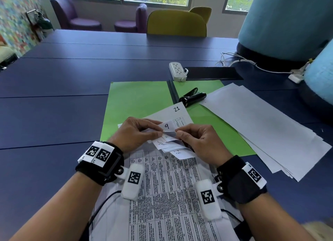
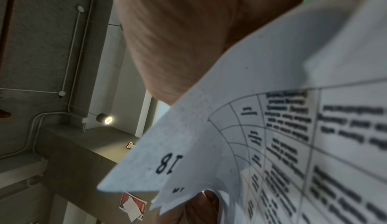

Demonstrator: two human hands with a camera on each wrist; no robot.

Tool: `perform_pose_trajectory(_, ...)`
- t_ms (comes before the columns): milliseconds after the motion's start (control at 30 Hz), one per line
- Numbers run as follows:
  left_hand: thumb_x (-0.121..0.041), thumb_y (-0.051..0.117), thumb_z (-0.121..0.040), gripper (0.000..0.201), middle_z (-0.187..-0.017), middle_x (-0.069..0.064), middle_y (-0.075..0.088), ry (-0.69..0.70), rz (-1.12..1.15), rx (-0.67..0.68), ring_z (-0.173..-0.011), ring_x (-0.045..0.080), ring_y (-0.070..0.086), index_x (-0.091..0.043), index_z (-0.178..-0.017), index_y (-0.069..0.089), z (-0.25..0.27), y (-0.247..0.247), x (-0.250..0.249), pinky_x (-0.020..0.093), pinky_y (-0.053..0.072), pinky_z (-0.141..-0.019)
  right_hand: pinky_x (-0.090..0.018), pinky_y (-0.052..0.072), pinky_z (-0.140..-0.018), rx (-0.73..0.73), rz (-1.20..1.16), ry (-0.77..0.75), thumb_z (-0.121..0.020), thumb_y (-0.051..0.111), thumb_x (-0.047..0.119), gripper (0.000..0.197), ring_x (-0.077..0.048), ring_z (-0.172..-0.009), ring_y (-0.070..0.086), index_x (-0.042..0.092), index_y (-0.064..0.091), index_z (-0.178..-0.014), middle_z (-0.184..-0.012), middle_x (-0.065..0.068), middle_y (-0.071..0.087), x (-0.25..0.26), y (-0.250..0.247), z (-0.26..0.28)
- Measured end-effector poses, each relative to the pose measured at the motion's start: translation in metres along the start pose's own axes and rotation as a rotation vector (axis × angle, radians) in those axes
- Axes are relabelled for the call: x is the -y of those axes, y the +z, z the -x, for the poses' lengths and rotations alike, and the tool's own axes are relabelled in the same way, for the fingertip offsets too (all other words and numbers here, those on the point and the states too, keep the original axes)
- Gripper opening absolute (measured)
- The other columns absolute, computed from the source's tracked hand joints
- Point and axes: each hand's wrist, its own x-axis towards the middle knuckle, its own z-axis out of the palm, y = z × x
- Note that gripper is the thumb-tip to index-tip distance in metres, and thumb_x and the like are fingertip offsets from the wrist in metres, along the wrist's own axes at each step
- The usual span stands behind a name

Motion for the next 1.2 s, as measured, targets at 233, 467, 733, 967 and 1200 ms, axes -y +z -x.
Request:
perform_pose_trajectory(233, -0.003, 0.076, -0.082, 0.026, -0.106, 0.003, 0.078, -0.031, -0.013, 0.019, -0.097, 0.023, 0.074, -0.019, -0.102, 0.078, 0.004, 0.002, -0.005, 0.032, 0.059, -0.088, -0.025, 0.054, -0.064, -0.005, -0.021, 0.017, -0.087, 0.073, 0.021, 0.012, -0.016, -0.073, 0.065, 0.015, 0.075, -0.098, -0.09, -0.014, 0.074, 0.0, 0.0, 0.0)
perform_pose_trajectory(467, 0.004, 0.077, -0.081, 0.039, -0.105, 0.011, 0.078, -0.038, -0.042, 0.042, -0.097, 0.036, 0.073, -0.03, -0.099, 0.078, 0.004, -0.001, -0.005, 0.044, 0.059, -0.088, -0.023, 0.055, -0.065, -0.011, 0.009, -0.003, -0.086, 0.075, 0.016, 0.009, -0.008, -0.07, 0.064, 0.021, 0.075, -0.094, -0.087, -0.009, 0.074, 0.001, 0.0, -0.001)
perform_pose_trajectory(733, -0.022, 0.077, -0.066, 0.012, -0.101, -0.022, 0.073, -0.018, -0.28, 0.082, -0.097, 0.009, 0.07, -0.033, -0.071, 0.078, 0.002, -0.002, -0.011, 0.031, 0.055, -0.089, -0.015, 0.05, -0.072, 0.12, 0.115, -0.132, -0.083, 0.078, 0.012, 0.009, -0.006, -0.078, 0.067, 0.02, 0.079, -0.088, -0.083, 0.004, 0.076, 0.003, 0.001, 0.003)
perform_pose_trajectory(967, -0.028, 0.076, -0.071, 0.012, -0.084, 0.004, 0.076, -0.031, -0.3, 0.087, -0.071, 0.022, 0.065, -0.021, -0.082, 0.076, 0.004, -0.003, -0.01, 0.043, 0.055, -0.071, -0.017, 0.05, -0.065, 0.089, 0.077, -0.133, -0.078, 0.079, 0.032, 0.022, -0.009, -0.075, 0.064, 0.02, 0.076, -0.097, -0.083, 0.003, 0.072, 0.006, 0.002, 0.005)
perform_pose_trajectory(1200, 0.002, 0.075, -0.084, 0.035, -0.098, 0.0, 0.079, -0.021, -0.153, 0.044, -0.084, 0.019, 0.075, -0.031, -0.093, 0.08, 0.003, -0.001, -0.006, 0.032, 0.061, -0.08, -0.015, 0.049, -0.062, -0.011, 0.034, -0.063, -0.082, 0.078, 0.016, 0.028, -0.008, -0.067, 0.052, 0.022, 0.071, -0.109, -0.084, 0.002, 0.063, 0.002, 0.0, 0.003)
